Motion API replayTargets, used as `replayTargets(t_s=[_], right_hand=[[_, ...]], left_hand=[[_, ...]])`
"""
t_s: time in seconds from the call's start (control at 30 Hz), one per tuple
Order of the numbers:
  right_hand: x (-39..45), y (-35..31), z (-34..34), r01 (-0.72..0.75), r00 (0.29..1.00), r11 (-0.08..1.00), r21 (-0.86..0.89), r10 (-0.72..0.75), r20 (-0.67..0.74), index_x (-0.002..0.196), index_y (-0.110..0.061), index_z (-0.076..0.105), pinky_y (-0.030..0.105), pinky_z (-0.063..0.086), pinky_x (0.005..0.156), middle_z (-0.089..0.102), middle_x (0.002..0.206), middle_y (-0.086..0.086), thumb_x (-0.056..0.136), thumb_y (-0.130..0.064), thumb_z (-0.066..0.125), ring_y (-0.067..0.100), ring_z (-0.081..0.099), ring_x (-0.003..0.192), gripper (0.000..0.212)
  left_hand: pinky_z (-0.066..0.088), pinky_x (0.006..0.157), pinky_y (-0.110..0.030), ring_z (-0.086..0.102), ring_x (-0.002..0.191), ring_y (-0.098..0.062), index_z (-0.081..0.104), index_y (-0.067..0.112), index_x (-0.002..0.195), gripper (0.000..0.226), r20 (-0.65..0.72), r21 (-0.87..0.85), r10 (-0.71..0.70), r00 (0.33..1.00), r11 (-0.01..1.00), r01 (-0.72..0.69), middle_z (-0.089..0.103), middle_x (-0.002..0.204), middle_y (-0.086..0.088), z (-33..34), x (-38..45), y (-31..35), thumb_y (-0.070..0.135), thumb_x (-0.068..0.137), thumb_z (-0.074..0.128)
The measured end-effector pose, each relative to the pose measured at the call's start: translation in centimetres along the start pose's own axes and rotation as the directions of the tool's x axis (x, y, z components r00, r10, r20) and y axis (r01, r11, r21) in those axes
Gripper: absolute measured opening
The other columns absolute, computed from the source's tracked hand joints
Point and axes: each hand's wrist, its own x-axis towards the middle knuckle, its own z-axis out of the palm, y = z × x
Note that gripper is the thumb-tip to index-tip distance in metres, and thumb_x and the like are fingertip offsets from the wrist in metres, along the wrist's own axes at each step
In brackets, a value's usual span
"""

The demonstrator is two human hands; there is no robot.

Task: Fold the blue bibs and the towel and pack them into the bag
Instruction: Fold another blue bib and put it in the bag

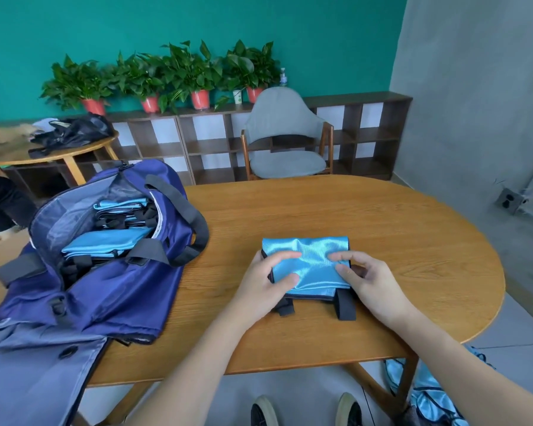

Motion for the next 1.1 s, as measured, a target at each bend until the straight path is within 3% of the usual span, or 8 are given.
replayTargets(t_s=[0.1,0.23,0.33,0.63,0.73,0.87,1.03,1.1], right_hand=[[-0.5,-0.5,0.2,-0.012,0.999,1.0,-0.023,0.011,-0.048,0.107,-0.037,0.074,0.046,0.053,0.097,0.068,0.12,-0.017,0.097,-0.02,0.066,0.013,0.067,0.106,0.021],[-1.8,-2.2,1.2,-0.071,0.997,0.996,0.062,0.073,-0.028,0.114,-0.03,0.071,0.034,0.057,0.092,0.069,0.125,-0.008,0.09,-0.022,0.075,0.008,0.068,0.105,0.026],[-2.3,-4.3,3.5,-0.024,0.999,0.998,0.057,0.023,0.024,0.119,-0.032,0.069,0.038,0.055,0.096,0.066,0.126,-0.013,0.084,-0.023,0.08,0.008,0.067,0.108,0.038],[2.3,-14.3,14.7,0.249,0.961,0.969,-0.003,-0.246,0.126,0.131,-0.037,0.061,0.006,0.041,0.091,0.053,0.127,-0.021,0.095,-0.03,0.068,-0.01,0.051,0.114,0.038],[4.7,-17.4,19.3,0.289,0.947,0.957,0.018,-0.289,0.137,0.134,-0.029,0.061,0.019,0.045,0.098,0.055,0.128,-0.01,0.099,-0.025,0.064,0.005,0.055,0.112,0.036],[8.2,-19.6,25.0,0.31,0.937,0.947,-0.081,-0.29,0.193,0.142,-0.023,0.055,0.017,0.038,0.1,0.052,0.128,-0.006,0.101,-0.023,0.06,0.008,0.05,0.113,0.041],[12.4,-19.1,30.0,0.232,0.947,0.947,-0.223,-0.166,0.276,0.144,-0.019,0.053,0.035,0.043,0.106,0.054,0.139,0.007,0.102,-0.018,0.057,0.029,0.058,0.12,0.042],[13.7,-18.7,31.3,0.208,0.952,0.945,-0.251,-0.138,0.272,0.143,-0.018,0.055,0.031,0.045,0.098,0.058,0.138,0.009,0.102,-0.016,0.056,0.026,0.061,0.111,0.04]], left_hand=[[0.039,0.103,-0.02,0.051,0.117,0.004,0.07,0.051,0.11,0.028,0.023,0.03,-0.014,1.0,0.999,0.013,0.055,0.125,0.014,-0.3,-0.9,0.1,0.028,0.094,0.068],[0.043,0.076,-0.016,0.056,0.079,0.001,0.075,0.043,0.105,0.024,-0.068,0.029,-0.031,0.997,0.999,0.033,0.059,0.096,0.013,-0.9,-3.0,0.5,0.024,0.091,0.071],[0.038,0.081,-0.008,0.059,0.094,0.009,0.077,0.036,0.106,0.028,-0.195,0.054,-0.003,0.981,0.998,0.014,0.062,0.104,0.02,-2.4,-4.8,0.7,0.014,0.093,0.068],[0.035,0.079,-0.001,0.055,0.094,-0.007,0.069,0.036,0.118,0.026,-0.462,0.336,0.181,0.868,0.942,-0.017,0.058,0.108,0.008,-17.8,-7.2,2.9,0.018,0.102,0.058],[0.036,0.081,-0.002,0.054,0.094,0.001,0.069,0.035,0.118,0.027,-0.52,0.414,0.2,0.83,0.909,0.04,0.055,0.104,0.01,-23.3,-7.2,3.0,0.017,0.102,0.057],[0.036,0.077,-0.011,0.058,0.089,-0.011,0.07,0.027,0.119,0.027,-0.565,0.483,0.163,0.809,0.86,0.164,0.058,0.107,0.0,-28.6,-5.8,1.3,0.012,0.101,0.058],[0.033,0.071,-0.017,0.051,0.073,-0.015,0.069,0.018,0.125,0.029,-0.491,0.539,0.059,0.869,0.804,0.25,0.05,0.107,-0.005,-32.2,-3.3,-2.3,0.007,0.103,0.055],[0.034,0.071,-0.017,0.056,0.079,-0.022,0.068,0.017,0.127,0.029,-0.473,0.538,0.03,0.88,0.801,0.262,0.05,0.11,-0.006,-32.9,-2.3,-3.4,0.007,0.103,0.054]])
